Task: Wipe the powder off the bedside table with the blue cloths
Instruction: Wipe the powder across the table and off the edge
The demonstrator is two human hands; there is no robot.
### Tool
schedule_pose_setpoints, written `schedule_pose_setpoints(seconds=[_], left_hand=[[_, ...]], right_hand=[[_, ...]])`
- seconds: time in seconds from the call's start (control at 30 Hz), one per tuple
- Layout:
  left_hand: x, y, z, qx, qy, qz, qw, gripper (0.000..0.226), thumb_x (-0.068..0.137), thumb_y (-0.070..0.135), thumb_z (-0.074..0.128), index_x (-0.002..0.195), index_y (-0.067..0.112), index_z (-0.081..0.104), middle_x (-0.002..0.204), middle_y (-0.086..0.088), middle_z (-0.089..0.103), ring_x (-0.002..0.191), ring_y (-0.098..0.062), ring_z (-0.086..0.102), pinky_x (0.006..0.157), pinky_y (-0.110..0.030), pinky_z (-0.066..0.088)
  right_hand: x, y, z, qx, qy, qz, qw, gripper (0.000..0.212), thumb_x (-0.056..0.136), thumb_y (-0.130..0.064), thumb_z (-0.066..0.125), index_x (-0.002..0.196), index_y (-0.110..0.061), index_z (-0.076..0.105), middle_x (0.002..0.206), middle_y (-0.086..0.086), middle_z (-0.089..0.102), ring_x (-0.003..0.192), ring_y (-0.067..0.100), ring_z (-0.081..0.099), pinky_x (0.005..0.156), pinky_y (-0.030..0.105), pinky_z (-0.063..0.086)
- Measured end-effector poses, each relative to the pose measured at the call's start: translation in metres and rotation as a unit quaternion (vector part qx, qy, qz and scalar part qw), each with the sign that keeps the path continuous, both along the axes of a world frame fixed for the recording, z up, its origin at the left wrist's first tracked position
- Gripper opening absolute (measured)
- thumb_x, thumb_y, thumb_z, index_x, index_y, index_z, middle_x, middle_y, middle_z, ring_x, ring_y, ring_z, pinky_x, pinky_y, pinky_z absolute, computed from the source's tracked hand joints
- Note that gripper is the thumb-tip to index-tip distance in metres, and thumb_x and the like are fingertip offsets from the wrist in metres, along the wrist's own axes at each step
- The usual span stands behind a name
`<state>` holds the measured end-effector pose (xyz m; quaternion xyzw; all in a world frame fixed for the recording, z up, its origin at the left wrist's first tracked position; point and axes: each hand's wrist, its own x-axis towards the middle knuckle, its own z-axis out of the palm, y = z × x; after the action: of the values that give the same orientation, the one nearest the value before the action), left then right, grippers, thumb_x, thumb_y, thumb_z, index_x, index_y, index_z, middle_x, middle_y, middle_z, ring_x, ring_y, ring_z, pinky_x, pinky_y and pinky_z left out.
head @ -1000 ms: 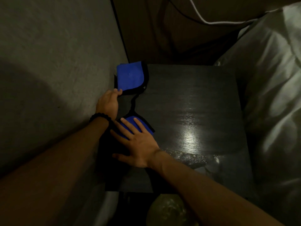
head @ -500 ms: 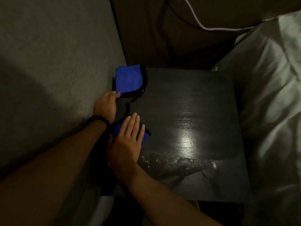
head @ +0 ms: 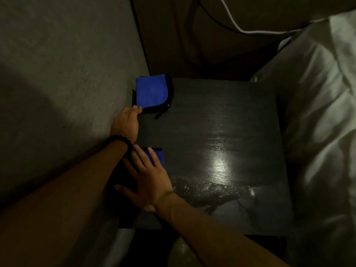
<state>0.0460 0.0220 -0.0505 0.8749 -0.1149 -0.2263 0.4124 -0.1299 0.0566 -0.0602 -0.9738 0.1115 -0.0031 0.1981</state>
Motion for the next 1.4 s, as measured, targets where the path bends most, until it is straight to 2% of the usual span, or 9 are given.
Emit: schedule_pose_setpoints(seconds=[0.17, 0.3, 0.4, 0.53, 0.63, 0.8, 0.9, 1.0, 1.4], left_hand=[[-0.003, 0.001, 0.000, 0.011, 0.001, -0.002, 1.000, 0.037, 0.096, 0.046, 0.044, 0.116, 0.020, 0.060, 0.108, 0.008, 0.053, 0.099, -0.012, 0.049, 0.085, -0.030, 0.033], [-0.008, 0.002, 0.001, 0.027, -0.021, -0.014, 0.999, 0.040, 0.096, 0.052, 0.035, 0.107, 0.023, 0.060, 0.105, 0.004, 0.057, 0.097, -0.016, 0.052, 0.083, -0.031, 0.034], [-0.012, 0.002, 0.003, 0.036, -0.035, -0.006, 0.999, 0.050, 0.096, 0.054, 0.031, 0.116, 0.019, 0.062, 0.109, 0.001, 0.059, 0.096, -0.017, 0.052, 0.083, -0.031, 0.034], [-0.013, 0.002, 0.004, 0.050, -0.053, -0.017, 0.997, 0.051, 0.099, 0.050, 0.029, 0.122, 0.016, 0.060, 0.123, -0.009, 0.060, 0.108, -0.024, 0.054, 0.088, -0.029, 0.034], [-0.018, 0.002, 0.004, 0.034, -0.079, -0.029, 0.996, 0.050, 0.102, 0.045, 0.029, 0.120, 0.012, 0.060, 0.123, -0.011, 0.060, 0.105, -0.019, 0.052, 0.088, -0.026, 0.031], [-0.030, 0.001, 0.003, 0.036, -0.099, -0.056, 0.993, 0.044, 0.102, 0.044, 0.029, 0.109, 0.009, 0.056, 0.123, -0.017, 0.052, 0.112, -0.033, 0.050, 0.100, -0.042, 0.038], [-0.037, 0.000, 0.002, 0.070, -0.128, -0.085, 0.986, 0.052, 0.102, 0.044, 0.025, 0.129, 0.007, 0.050, 0.133, -0.020, 0.046, 0.121, -0.037, 0.045, 0.109, -0.046, 0.032], [-0.040, -0.002, 0.002, 0.081, -0.134, -0.086, 0.984, 0.051, 0.103, 0.043, 0.025, 0.143, 0.014, 0.039, 0.143, -0.018, 0.037, 0.130, -0.035, 0.038, 0.111, -0.043, 0.027], [-0.049, 0.002, 0.007, 0.088, -0.084, -0.078, 0.990, 0.054, 0.103, 0.047, 0.020, 0.151, 0.024, 0.025, 0.156, -0.009, 0.023, 0.141, -0.029, 0.026, 0.118, -0.043, 0.019]], right_hand=[[-0.027, -0.012, -0.002, 0.006, -0.034, 0.086, 0.996, 0.073, 0.099, -0.063, 0.045, 0.159, -0.023, 0.031, 0.168, 0.006, 0.023, 0.157, 0.021, 0.002, 0.126, 0.050, 0.001], [-0.047, -0.022, -0.003, -0.023, -0.016, 0.134, 0.991, 0.072, 0.099, -0.065, 0.043, 0.159, -0.027, 0.030, 0.170, 0.004, 0.017, 0.157, 0.019, -0.003, 0.126, 0.047, -0.005], [-0.063, -0.028, -0.003, -0.032, 0.001, 0.152, 0.988, 0.075, 0.098, -0.067, 0.041, 0.160, -0.027, 0.028, 0.170, 0.005, 0.014, 0.157, 0.021, -0.004, 0.126, 0.049, -0.003], [-0.085, -0.036, -0.003, -0.032, 0.019, 0.147, 0.989, 0.080, 0.096, -0.072, 0.039, 0.160, -0.026, 0.025, 0.170, 0.007, 0.011, 0.157, 0.021, -0.004, 0.126, 0.051, -0.001], [-0.100, -0.045, -0.001, -0.038, 0.036, 0.139, 0.989, 0.081, 0.096, -0.074, 0.032, 0.161, -0.025, 0.023, 0.171, 0.008, 0.006, 0.157, 0.022, -0.008, 0.125, 0.051, -0.004], [-0.126, -0.059, 0.002, -0.048, 0.047, 0.116, 0.991, 0.084, 0.096, -0.075, 0.030, 0.162, -0.024, 0.021, 0.171, 0.008, 0.004, 0.157, 0.022, -0.007, 0.125, 0.049, -0.006], [-0.138, -0.070, 0.006, -0.050, 0.059, 0.109, 0.991, 0.086, 0.095, -0.075, 0.031, 0.163, -0.025, 0.017, 0.171, 0.007, 0.003, 0.157, 0.022, -0.007, 0.125, 0.049, -0.005], [-0.151, -0.080, 0.008, -0.053, 0.068, 0.103, 0.991, 0.087, 0.094, -0.077, 0.030, 0.163, -0.025, 0.014, 0.171, 0.007, 0.002, 0.157, 0.022, -0.007, 0.125, 0.049, -0.006], [-0.205, -0.129, 0.004, -0.076, 0.092, 0.030, 0.992, 0.076, 0.101, -0.064, 0.027, 0.164, -0.024, 0.010, 0.171, 0.007, 0.002, 0.158, 0.023, -0.003, 0.124, 0.052, 0.006]])
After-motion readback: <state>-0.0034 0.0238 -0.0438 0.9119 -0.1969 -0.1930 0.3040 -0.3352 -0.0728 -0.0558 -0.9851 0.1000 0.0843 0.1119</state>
